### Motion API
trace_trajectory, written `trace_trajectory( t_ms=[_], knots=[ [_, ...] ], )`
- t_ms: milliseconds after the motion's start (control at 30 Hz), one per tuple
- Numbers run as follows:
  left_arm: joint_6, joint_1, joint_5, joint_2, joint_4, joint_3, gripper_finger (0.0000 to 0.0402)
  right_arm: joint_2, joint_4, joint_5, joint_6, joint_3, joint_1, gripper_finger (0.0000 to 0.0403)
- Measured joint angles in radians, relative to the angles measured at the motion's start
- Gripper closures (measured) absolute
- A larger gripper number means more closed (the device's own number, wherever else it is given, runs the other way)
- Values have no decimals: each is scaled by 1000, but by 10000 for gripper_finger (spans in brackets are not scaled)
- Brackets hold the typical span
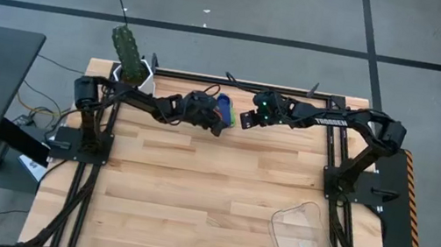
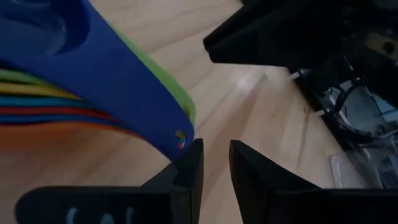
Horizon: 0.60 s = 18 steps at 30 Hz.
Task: Nest measuring cups in basket
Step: Stack the violet measuring cup on top of the green measuring cup
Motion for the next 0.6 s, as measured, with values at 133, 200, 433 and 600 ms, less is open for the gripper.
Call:
trace_trajectory(
  t_ms=[133, 200, 433, 600],
  knots=[
    [3, 0, 28, 0, -37, 0, 320, 0, 4, -1, -23, 0, -6, 312],
    [24, 0, 30, -2, -63, 0, 322, 0, 3, 0, -25, 0, -6, 312],
    [104, 5, 11, -66, -161, 0, 348, 0, 3, -1, -50, 0, -6, 312],
    [105, 12, -1, -70, -295, 0, 358, 0, 12, -1, -64, 0, -12, 312]
  ],
)
